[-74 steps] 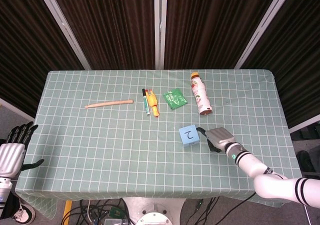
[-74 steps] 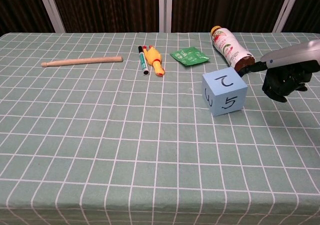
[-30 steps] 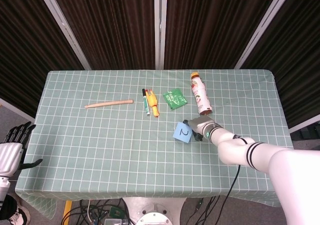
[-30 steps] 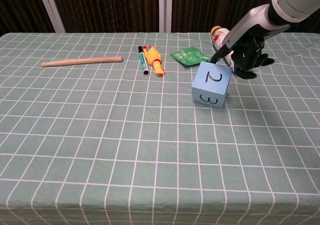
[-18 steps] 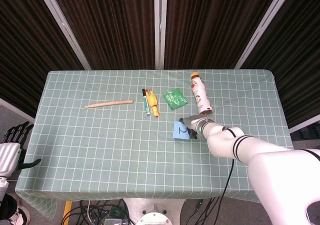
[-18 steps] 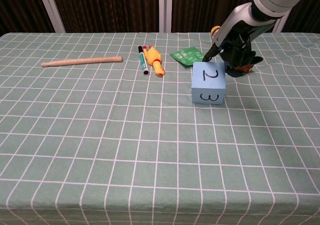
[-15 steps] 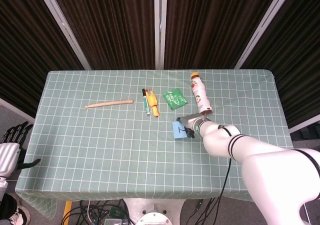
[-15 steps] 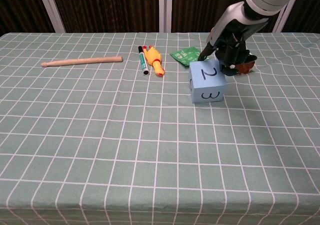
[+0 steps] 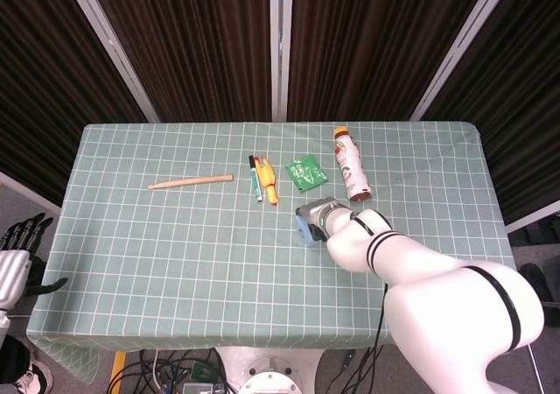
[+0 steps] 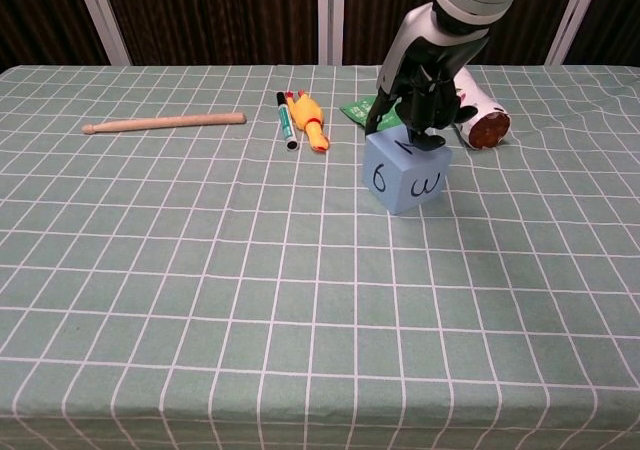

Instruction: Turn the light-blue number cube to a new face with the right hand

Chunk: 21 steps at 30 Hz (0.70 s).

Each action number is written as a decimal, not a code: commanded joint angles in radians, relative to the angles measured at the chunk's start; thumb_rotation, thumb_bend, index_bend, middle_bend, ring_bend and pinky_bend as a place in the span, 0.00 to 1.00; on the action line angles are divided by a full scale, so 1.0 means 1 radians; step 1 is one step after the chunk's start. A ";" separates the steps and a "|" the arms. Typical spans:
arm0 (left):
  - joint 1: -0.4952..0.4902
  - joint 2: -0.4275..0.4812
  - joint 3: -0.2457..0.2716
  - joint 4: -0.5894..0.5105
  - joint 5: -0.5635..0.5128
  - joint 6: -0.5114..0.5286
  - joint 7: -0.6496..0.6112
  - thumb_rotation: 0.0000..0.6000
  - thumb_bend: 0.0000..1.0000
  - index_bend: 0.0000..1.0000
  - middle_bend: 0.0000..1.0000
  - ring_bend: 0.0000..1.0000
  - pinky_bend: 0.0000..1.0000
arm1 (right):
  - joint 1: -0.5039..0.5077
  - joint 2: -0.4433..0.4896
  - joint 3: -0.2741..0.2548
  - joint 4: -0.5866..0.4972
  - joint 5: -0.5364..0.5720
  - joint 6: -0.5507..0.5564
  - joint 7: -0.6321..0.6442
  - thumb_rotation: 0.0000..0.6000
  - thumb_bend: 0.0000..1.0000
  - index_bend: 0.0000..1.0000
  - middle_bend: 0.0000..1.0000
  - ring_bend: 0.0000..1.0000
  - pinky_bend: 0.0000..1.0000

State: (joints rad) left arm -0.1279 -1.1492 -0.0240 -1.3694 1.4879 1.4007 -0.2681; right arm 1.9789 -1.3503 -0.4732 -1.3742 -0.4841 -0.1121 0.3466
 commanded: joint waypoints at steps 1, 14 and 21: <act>0.002 0.000 -0.001 0.001 0.000 0.003 -0.001 1.00 0.00 0.03 0.00 0.00 0.00 | -0.002 0.005 0.017 -0.009 -0.042 -0.002 0.026 1.00 1.00 0.03 1.00 0.86 0.74; 0.000 0.002 0.002 -0.014 0.006 0.002 0.020 1.00 0.00 0.03 0.00 0.00 0.00 | -0.007 0.068 0.021 -0.117 -0.197 0.031 0.088 1.00 1.00 0.12 1.00 0.86 0.74; -0.002 0.003 0.004 -0.022 0.007 -0.002 0.033 1.00 0.00 0.03 0.00 0.00 0.00 | -0.015 0.101 0.013 -0.188 -0.269 0.049 0.089 1.00 1.00 0.17 1.00 0.86 0.74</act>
State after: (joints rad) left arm -0.1297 -1.1462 -0.0205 -1.3914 1.4941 1.3983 -0.2358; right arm 1.9663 -1.2585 -0.4562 -1.5456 -0.7379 -0.0702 0.4362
